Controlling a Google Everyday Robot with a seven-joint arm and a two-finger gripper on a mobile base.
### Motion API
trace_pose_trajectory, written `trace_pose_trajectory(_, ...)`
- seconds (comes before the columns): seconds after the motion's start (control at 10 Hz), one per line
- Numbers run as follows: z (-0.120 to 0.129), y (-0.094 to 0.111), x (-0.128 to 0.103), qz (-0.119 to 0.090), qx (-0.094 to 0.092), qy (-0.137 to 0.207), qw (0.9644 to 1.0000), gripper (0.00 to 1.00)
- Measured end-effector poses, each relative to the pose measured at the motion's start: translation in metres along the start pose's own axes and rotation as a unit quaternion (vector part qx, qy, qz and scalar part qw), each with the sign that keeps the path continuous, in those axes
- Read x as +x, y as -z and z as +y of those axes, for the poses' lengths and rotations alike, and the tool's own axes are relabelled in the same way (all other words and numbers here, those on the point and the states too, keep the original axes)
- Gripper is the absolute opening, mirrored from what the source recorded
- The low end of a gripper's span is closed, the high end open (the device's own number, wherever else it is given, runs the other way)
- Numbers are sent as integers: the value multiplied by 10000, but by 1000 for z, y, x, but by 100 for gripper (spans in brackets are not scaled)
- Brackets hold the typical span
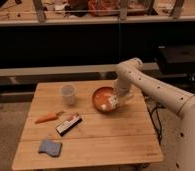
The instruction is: Place the bottle in the ceramic bowl
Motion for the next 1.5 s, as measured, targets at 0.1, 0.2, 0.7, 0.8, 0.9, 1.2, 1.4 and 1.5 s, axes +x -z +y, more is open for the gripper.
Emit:
trace_pose_trajectory(0.1,-2,0,-2,-6,4,33,10000,1)
trace_pose_trajectory(0.2,-4,-1,-4,-17,9,75,10000,1)
trace_pose_trajectory(0.7,-8,-1,-6,-30,35,177,9998,6)
trace_pose_trajectory(0.8,-9,-1,-6,-36,44,196,9998,14)
trace_pose_trajectory(0.9,-10,-1,-7,-41,53,219,9997,25)
trace_pose_trajectory(1.2,-13,-1,-8,-50,71,266,9996,32)
trace_pose_trajectory(1.4,-15,-1,-8,-55,85,295,9995,32)
trace_pose_trajectory(1.5,-16,-1,-8,-59,96,319,9994,32)
